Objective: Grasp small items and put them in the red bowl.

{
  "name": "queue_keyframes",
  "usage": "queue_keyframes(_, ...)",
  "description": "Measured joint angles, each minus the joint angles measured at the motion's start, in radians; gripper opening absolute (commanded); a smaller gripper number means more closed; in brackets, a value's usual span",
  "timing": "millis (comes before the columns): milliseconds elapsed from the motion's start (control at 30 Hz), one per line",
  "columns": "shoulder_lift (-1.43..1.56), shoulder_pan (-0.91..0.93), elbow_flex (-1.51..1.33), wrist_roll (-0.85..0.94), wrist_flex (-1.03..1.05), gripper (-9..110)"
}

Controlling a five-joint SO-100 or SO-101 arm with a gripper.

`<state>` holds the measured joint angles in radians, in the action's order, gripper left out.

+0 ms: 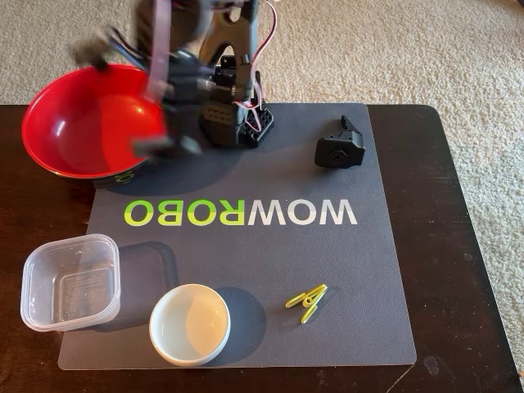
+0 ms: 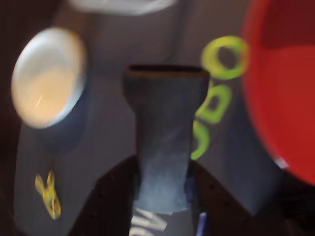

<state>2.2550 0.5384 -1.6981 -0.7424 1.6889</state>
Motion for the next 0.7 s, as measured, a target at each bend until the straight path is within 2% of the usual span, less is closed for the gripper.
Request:
queue_keyframes(133,-0.003,0.328,-0.091,-0.129,-0.008,0)
queue_keyframes(233,-0.026,0.574,-0.201,-0.247,-0.089,1)
queue_keyframes(300,-0.044,0.683,-0.298,-0.316,-0.178,7)
queue_keyframes(333,-0.054,0.71,-0.344,-0.337,-0.225,15)
queue_keyframes(367,-0.063,0.726,-0.385,-0.347,-0.276,19)
queue_keyframes(533,-0.058,0.738,-0.417,-0.348,-0.353,29)
queue_keyframes(600,0.017,0.736,-0.44,-0.327,-0.353,36)
queue_keyframes(700,0.176,0.683,-0.492,-0.318,-0.353,40)
